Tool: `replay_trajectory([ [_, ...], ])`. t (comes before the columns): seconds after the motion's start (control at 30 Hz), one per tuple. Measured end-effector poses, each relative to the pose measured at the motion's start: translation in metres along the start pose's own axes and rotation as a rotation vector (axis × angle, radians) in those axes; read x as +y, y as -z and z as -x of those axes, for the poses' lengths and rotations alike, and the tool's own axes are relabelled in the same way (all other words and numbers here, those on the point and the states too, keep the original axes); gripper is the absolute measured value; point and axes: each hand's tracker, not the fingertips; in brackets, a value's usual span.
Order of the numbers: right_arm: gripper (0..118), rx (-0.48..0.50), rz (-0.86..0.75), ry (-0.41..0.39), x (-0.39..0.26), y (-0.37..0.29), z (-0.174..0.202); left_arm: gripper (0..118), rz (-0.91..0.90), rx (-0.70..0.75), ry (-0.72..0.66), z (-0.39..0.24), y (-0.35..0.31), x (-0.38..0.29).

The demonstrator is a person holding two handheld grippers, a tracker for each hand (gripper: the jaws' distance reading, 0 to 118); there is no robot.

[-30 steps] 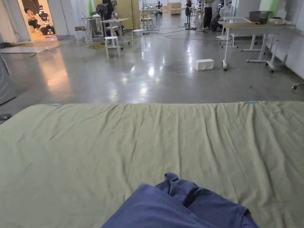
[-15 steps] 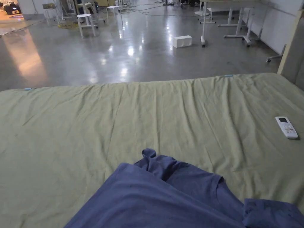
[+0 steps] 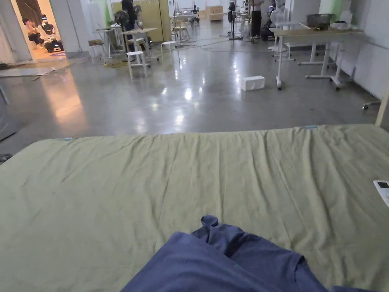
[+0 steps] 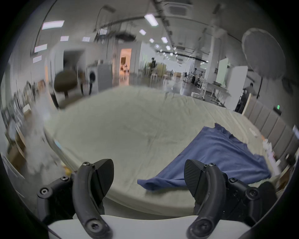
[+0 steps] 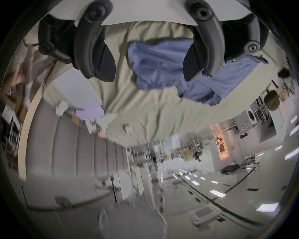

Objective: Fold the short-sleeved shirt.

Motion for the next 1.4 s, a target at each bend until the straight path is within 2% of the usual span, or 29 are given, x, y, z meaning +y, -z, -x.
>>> replay_trajectory([
  [0.07,89,0.022,-0.075,-0.029,0.003,-0.02,0.026,89,-0.082,0.049,0.018,-0.026,-0.027,-0.001],
  [0.2,89,0.149,-0.095,0.036,0.001,-0.041,0.058,79,-0.204,-0.09,-0.003,-0.07,-0.08,0.0],
  [0.27,88,0.165,-0.111,0.032,0.0,-0.049,0.063,74,-0.262,-0.104,0.058,-0.087,-0.102,0.002],
  [0.3,83,0.176,-0.132,0.019,0.003,-0.056,0.066,66,-0.292,-0.101,0.102,-0.095,-0.114,0.004],
  [0.37,64,0.179,-0.14,-0.015,0.008,-0.065,0.07,43,-0.324,-0.075,0.137,-0.106,-0.131,0.008],
  [0.4,44,0.169,-0.147,-0.024,0.011,-0.07,0.071,22,-0.313,-0.097,0.122,-0.105,-0.136,0.008],
  [0.43,26,0.168,-0.154,-0.034,0.013,-0.073,0.07,12,-0.299,-0.146,0.118,-0.106,-0.141,0.009],
  [0.47,10,0.169,-0.159,-0.039,0.015,-0.076,0.07,7,-0.295,-0.172,0.134,-0.108,-0.145,0.008],
  [0.5,1,0.168,-0.162,-0.043,0.016,-0.079,0.07,4,-0.301,-0.144,0.139,-0.11,-0.148,0.007],
  [0.53,0,0.167,-0.167,-0.047,0.017,-0.081,0.069,0,-0.304,-0.143,0.143,-0.11,-0.151,0.005],
  [0.67,0,0.168,-0.175,-0.075,0.017,-0.089,0.072,0,-0.298,-0.184,0.158,-0.112,-0.156,0.002],
  [0.77,0,0.17,-0.182,-0.124,0.019,-0.09,0.08,0,-0.301,-0.206,0.113,-0.114,-0.152,0.008],
  [1.07,0,0.209,-0.18,-0.108,0.018,-0.083,0.085,0,-0.322,-0.273,0.107,-0.123,-0.136,0.029],
  [1.17,0,0.227,-0.16,-0.092,0.015,-0.079,0.084,0,-0.299,-0.321,0.096,-0.127,-0.115,0.04],
  [1.3,0,0.23,-0.118,-0.076,0.006,-0.066,0.083,0,-0.253,-0.449,-0.113,-0.131,-0.062,0.064],
  [1.4,0,0.219,-0.072,-0.076,-0.003,-0.053,0.077,0,-0.199,-0.482,-0.027,-0.151,-0.009,0.08],
])
